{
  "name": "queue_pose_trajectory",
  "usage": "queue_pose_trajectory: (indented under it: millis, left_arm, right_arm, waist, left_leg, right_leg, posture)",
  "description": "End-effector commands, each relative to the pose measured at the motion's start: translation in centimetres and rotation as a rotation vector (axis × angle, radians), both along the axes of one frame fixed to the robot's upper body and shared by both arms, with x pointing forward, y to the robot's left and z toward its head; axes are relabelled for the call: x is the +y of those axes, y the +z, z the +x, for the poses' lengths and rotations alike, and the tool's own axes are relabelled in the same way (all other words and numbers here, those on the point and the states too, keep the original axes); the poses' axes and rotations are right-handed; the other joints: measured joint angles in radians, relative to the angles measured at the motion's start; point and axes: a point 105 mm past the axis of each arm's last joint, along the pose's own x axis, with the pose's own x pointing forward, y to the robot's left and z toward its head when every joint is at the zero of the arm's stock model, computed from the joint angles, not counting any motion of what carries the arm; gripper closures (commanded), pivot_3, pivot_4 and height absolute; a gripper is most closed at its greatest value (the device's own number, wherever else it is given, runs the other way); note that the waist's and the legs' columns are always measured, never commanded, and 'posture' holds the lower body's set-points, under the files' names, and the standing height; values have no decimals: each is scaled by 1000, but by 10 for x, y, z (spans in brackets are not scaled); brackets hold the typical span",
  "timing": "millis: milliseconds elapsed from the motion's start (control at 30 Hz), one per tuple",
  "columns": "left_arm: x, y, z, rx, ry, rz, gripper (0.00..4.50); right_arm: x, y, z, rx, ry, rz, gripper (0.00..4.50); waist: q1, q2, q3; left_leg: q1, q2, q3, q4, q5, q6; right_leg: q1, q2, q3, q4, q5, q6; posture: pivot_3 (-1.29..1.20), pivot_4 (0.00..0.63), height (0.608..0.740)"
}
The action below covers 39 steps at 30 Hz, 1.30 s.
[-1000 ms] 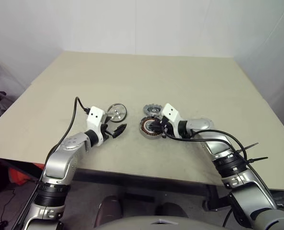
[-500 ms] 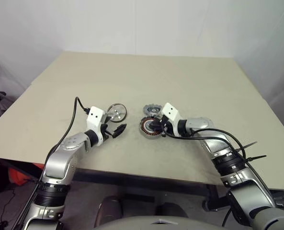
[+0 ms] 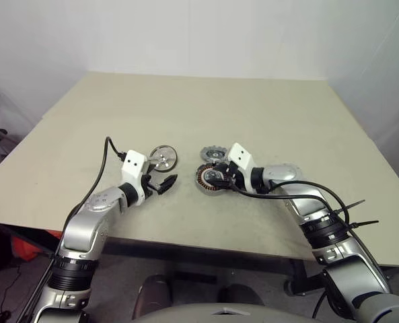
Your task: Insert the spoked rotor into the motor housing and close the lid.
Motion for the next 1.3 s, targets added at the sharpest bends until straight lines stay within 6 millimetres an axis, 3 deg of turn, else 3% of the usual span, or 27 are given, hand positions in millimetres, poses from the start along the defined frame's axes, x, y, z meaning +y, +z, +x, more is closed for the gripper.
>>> queue_pose_trajectory:
  millis: [33,100,267,700,1300]
  left_arm:
    - [-1,10,2,-46,-7,6,0]
    - [-2,9,2,-46,-9,6,0]
    - [-3,8,2,-45,-9,9,0]
    - [-2,7,2,-43,-3,13,0]
    - [0,8,4,-47,5,13,0]
  right_arm:
    - [3,22,4,-47,0,59,2231]
    - [2,21,7,-34,-25,64,2647]
    - [-2,13,16,-32,-75,32,4285]
    - [-3,9,34,-37,-131,22,4285]
    - [-11,-3,15,-8,-119,-19,4285]
  waist:
    - [0,0,0]
    - [0,0,0]
    - [0,0,0]
    - [0,0,0]
    - [0,0,0]
  left_leg:
    - [1,0,0,0,0,0]
    - [1,0,0,0,0,0]
    - [1,0,0,0,0,0]
    - [0,0,0,0,0,0]
    - [0,0,0,0,0,0]
  right_leg:
    - [0,0,0,0,0,0]
    - [1,0,0,0,0,0]
    - [1,0,0,0,0,0]
    - [0,0,0,0,0,0]
    - [0,0,0,0,0,0]
  posture:
    - [0,0,740]
    - [0,0,740]
    - [0,0,740]
    - [0,0,740]
    - [0,0,740]
